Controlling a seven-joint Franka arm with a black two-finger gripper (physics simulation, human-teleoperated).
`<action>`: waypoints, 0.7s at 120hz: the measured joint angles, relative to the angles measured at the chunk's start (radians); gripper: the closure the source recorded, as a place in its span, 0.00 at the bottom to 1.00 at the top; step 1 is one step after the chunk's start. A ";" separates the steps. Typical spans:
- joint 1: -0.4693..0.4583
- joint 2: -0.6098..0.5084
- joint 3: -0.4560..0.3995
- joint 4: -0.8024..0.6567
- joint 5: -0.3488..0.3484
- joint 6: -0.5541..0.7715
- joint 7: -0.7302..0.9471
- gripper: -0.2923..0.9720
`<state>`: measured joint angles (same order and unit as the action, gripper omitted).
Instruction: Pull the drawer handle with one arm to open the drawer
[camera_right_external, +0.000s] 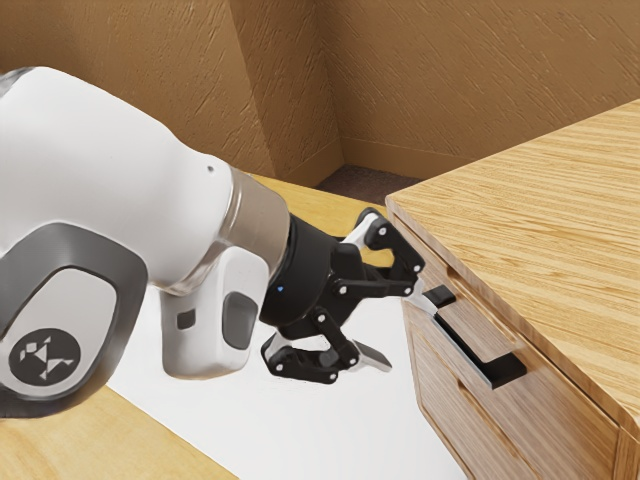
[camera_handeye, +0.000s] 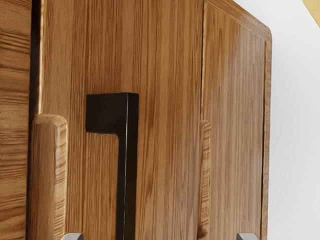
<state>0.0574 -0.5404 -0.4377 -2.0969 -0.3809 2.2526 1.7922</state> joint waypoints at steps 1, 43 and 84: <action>0.000 0.003 0.000 0.001 -0.001 0.001 0.000 0.48; 0.001 0.069 -0.018 -0.002 -0.011 0.051 0.008 0.50; 0.001 0.107 -0.026 -0.005 -0.010 0.074 0.007 0.54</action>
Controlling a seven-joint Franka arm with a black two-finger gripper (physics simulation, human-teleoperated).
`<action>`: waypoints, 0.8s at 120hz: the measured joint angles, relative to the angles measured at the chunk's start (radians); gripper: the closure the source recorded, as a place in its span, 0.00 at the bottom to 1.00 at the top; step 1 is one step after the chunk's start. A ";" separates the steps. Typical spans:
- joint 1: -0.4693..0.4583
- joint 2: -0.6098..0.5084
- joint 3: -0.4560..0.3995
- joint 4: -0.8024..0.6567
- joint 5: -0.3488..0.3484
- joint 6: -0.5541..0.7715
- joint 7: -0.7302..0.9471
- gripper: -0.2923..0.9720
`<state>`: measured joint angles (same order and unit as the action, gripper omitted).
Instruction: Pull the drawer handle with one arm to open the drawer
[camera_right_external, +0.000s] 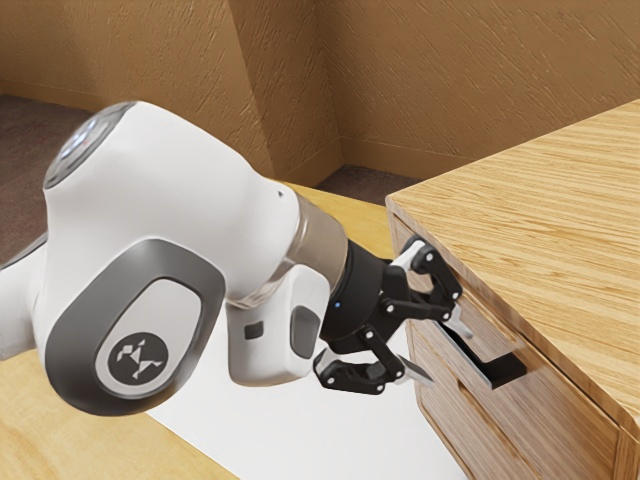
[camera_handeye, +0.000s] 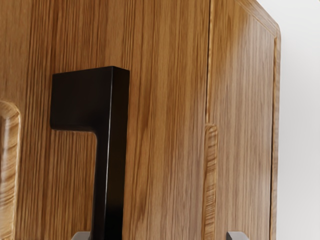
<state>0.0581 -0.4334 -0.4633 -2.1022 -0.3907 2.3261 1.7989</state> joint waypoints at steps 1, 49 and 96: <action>0.000 0.000 0.000 0.000 0.000 0.000 0.000 0.54; 0.001 -0.117 -0.022 -0.076 -0.003 0.006 -0.010 0.77; 0.004 -0.250 -0.045 -0.160 -0.009 -0.074 -0.043 0.84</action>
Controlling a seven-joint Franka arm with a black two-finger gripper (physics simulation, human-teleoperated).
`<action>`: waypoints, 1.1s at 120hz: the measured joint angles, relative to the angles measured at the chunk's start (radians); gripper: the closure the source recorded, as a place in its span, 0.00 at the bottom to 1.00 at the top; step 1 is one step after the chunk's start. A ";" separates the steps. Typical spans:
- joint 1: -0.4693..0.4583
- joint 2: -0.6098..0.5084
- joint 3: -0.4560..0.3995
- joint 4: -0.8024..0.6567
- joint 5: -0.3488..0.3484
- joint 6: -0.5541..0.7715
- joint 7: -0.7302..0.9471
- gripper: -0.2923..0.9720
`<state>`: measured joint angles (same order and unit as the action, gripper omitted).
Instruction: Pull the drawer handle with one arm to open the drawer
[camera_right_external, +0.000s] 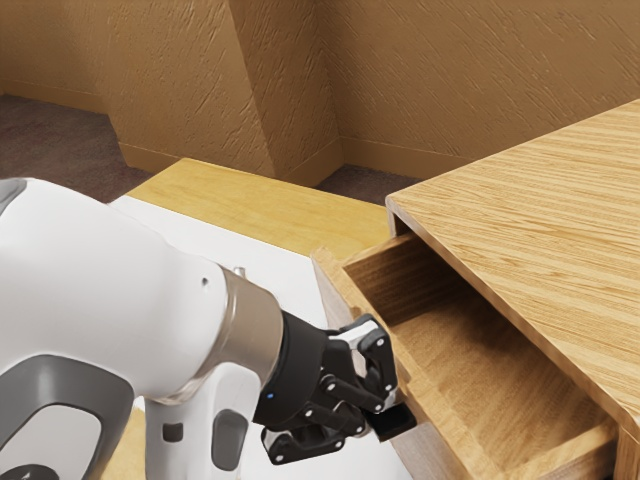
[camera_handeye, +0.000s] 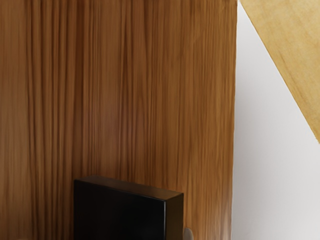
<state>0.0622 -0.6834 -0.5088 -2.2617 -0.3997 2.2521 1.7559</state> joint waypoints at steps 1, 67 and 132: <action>0.001 -0.002 0.000 0.000 0.000 -0.003 -0.001 0.84; 0.055 -0.120 0.020 -0.034 0.006 -0.148 -0.041 0.88; 0.066 -0.255 0.053 -0.078 0.001 -0.225 -0.059 0.84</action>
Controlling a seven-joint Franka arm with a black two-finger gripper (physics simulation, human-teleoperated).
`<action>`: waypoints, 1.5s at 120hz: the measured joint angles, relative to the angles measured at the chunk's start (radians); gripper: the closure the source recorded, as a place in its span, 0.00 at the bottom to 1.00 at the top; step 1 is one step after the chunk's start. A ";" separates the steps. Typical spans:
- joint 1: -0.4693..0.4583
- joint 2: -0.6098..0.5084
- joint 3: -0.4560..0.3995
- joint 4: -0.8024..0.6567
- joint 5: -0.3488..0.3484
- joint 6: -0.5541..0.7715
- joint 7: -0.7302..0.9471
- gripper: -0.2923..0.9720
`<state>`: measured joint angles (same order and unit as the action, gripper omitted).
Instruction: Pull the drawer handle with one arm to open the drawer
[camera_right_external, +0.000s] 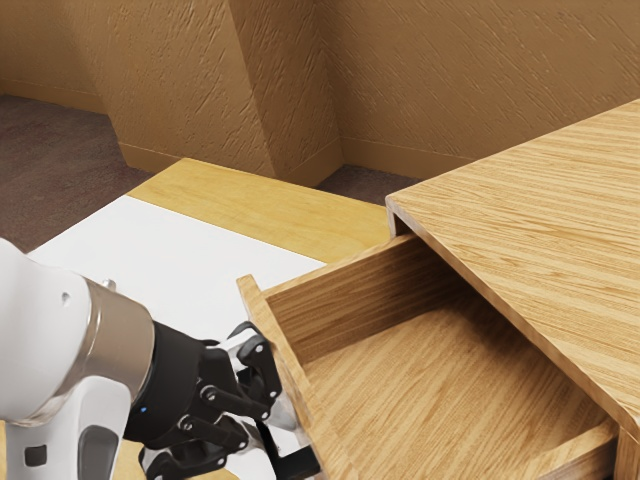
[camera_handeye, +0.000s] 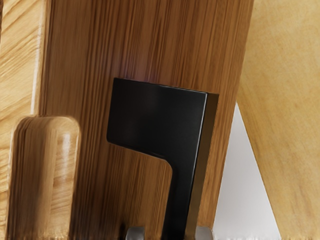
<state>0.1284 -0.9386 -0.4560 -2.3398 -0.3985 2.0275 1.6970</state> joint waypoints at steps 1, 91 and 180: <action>0.001 -0.001 0.000 -0.001 0.000 0.001 0.000 0.84; 0.029 -0.097 0.000 -0.053 0.001 -0.028 -0.014 0.85; 0.030 -0.124 0.007 -0.031 0.004 -0.104 -0.039 0.60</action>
<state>0.1580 -1.0627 -0.4493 -2.3705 -0.3947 1.9239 1.6577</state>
